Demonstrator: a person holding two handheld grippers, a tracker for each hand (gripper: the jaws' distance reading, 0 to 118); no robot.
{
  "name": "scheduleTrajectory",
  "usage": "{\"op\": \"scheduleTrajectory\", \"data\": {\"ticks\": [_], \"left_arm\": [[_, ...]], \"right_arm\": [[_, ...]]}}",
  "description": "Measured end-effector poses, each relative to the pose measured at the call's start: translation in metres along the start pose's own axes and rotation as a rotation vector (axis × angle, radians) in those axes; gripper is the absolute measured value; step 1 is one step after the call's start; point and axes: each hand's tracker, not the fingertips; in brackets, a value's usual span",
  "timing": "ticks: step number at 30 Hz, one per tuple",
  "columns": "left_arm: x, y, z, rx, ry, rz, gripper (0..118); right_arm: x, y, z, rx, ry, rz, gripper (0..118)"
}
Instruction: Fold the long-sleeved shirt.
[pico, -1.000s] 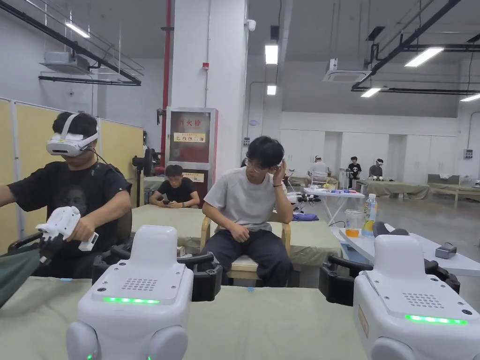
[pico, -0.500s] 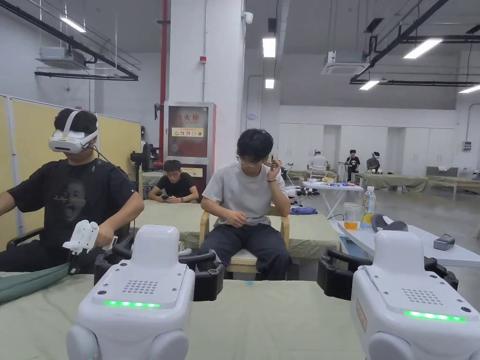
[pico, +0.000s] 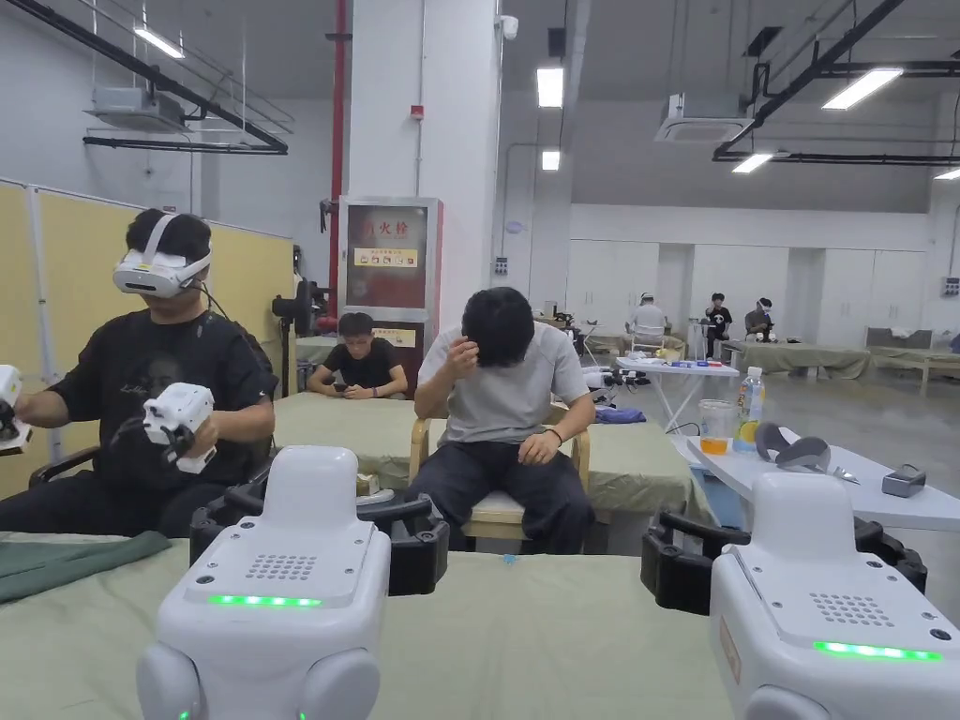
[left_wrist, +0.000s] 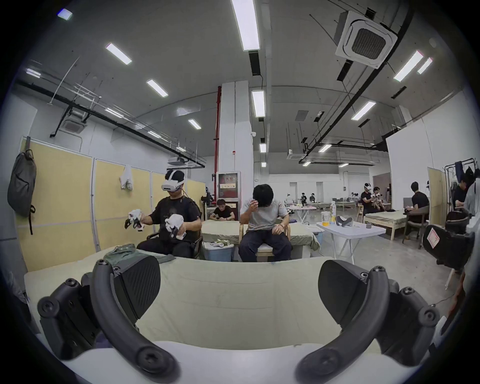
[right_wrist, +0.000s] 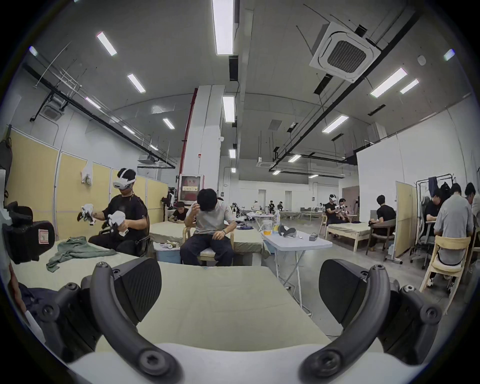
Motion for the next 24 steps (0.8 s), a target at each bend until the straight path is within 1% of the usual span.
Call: {"op": "scheduleTrajectory", "data": {"ticks": [5,7,14,17,20,24], "left_arm": [[0.000,-0.001,0.002,0.004,-0.003,-0.019,118],[0.001,0.000,0.003,0.013,0.022,-0.049,118],[-0.006,-0.001,0.004,-0.003,-0.003,0.005,118],[-0.007,-0.002,0.002,-0.012,0.001,-0.001,118],[-0.006,-0.005,0.001,-0.010,0.004,-0.011,118],[-0.003,-0.007,0.001,-0.014,-0.002,-0.007,118]], "right_arm": [[-0.001,0.000,0.000,-0.001,0.000,-0.009,118],[-0.001,-0.002,0.000,0.001,0.000,-0.011,118],[-0.003,-0.009,-0.002,-0.023,-0.010,-0.009,118],[-0.002,-0.011,-0.002,-0.026,-0.011,-0.011,118],[-0.003,-0.011,-0.002,-0.025,-0.023,0.023,118],[-0.002,-0.010,-0.002,-0.020,-0.026,0.017,118]]}}
